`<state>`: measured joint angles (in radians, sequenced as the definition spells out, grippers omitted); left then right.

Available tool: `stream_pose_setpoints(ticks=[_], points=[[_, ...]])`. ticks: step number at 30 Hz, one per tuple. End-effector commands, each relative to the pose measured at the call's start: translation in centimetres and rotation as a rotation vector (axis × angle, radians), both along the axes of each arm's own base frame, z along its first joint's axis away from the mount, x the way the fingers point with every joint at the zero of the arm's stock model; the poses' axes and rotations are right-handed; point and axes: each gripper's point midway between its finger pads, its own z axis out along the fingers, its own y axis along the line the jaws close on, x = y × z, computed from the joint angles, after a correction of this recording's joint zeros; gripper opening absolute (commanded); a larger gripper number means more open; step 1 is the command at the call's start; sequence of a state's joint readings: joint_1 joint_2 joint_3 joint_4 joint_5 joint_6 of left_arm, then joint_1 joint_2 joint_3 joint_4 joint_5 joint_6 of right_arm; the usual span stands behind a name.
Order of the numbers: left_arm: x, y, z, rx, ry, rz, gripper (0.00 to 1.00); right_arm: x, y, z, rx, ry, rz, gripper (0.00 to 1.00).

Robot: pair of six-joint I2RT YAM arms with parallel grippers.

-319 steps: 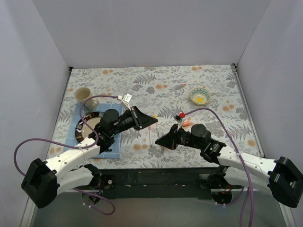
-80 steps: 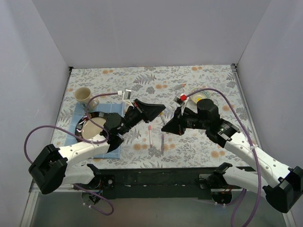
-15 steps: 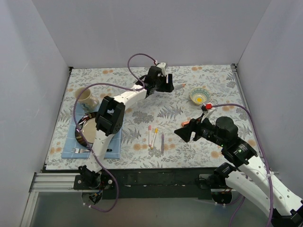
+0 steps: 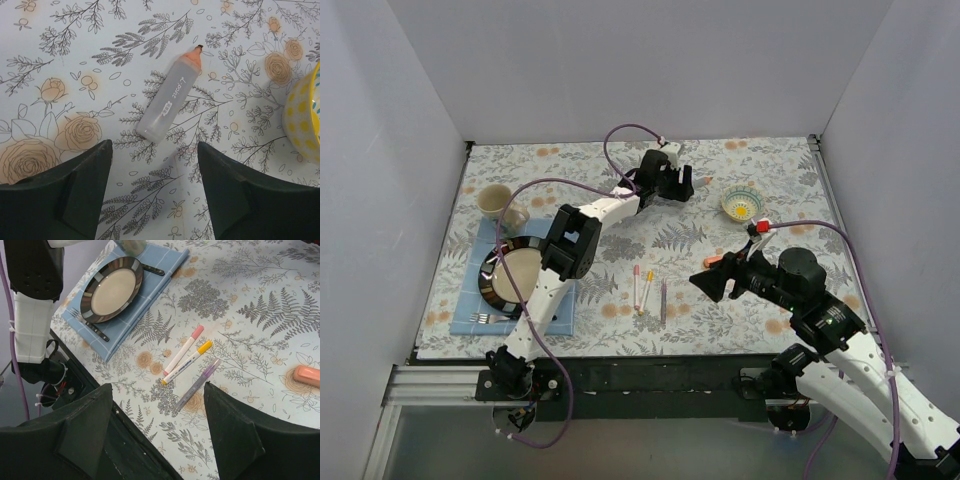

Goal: Insert the pens into the pen caps

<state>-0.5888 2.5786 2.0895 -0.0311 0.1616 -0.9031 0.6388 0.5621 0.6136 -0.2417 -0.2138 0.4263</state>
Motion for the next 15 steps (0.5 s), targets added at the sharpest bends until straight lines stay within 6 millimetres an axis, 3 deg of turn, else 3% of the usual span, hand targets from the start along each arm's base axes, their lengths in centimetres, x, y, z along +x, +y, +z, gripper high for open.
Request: stream_pose_setpoints(ticks=[1, 9, 15], points=[[0.7, -1.1, 0.7, -0.013, -0.061, -0.071, 0.66, -0.1, 0.0, 2.2, 0.029, -0.057, 0.012, 0.79], [1.4, -0.8, -1.8, 0.059, -0.094, -0.069, 0.60, -0.3, 0.2, 1.8, 0.031, -0.050, 0.025, 0.79], [-0.2, -1.3, -4.2, 0.185, -0.121, -0.131, 0.54, -0.4, 0.0, 2.0, 0.034, -0.055, 0.020, 0.79]])
